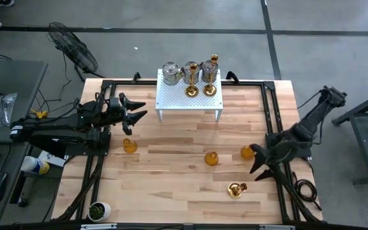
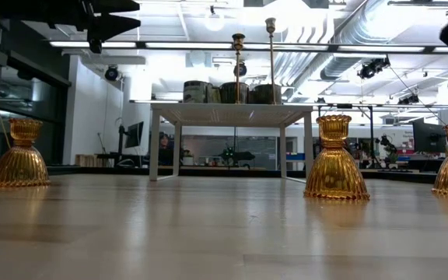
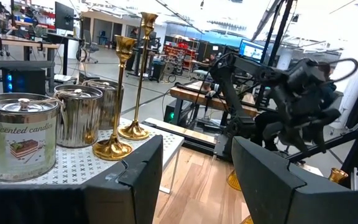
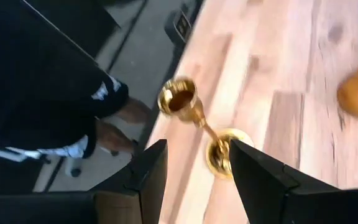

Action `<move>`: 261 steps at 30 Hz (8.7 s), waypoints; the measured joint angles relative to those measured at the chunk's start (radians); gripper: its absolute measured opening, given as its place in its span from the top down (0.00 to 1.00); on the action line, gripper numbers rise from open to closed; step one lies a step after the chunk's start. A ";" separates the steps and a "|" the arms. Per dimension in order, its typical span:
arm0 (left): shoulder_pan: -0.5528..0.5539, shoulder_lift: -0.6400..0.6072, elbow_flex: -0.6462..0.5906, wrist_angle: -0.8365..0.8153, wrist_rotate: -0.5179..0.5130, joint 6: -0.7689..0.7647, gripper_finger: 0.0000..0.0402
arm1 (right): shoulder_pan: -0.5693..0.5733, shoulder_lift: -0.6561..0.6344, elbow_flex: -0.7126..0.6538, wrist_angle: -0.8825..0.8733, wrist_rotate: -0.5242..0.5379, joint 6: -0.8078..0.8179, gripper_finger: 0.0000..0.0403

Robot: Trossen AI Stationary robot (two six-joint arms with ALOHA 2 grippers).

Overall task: Pick & Place candle stick holders
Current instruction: Put the gold candle stick holder aligned with the other gold candle stick holders on the shelf

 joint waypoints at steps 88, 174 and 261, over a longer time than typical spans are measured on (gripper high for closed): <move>0.000 0.000 0.000 -0.008 0.000 0.000 0.54 | 0.223 0.485 -0.099 0.711 0.456 -0.043 0.76; 0.000 0.000 0.000 -0.009 0.000 -0.002 0.54 | -0.526 0.500 0.547 0.227 0.354 -0.295 0.78; -0.145 1.036 0.710 0.218 0.226 -0.054 0.54 | -0.565 0.573 0.547 0.497 0.333 -0.380 0.73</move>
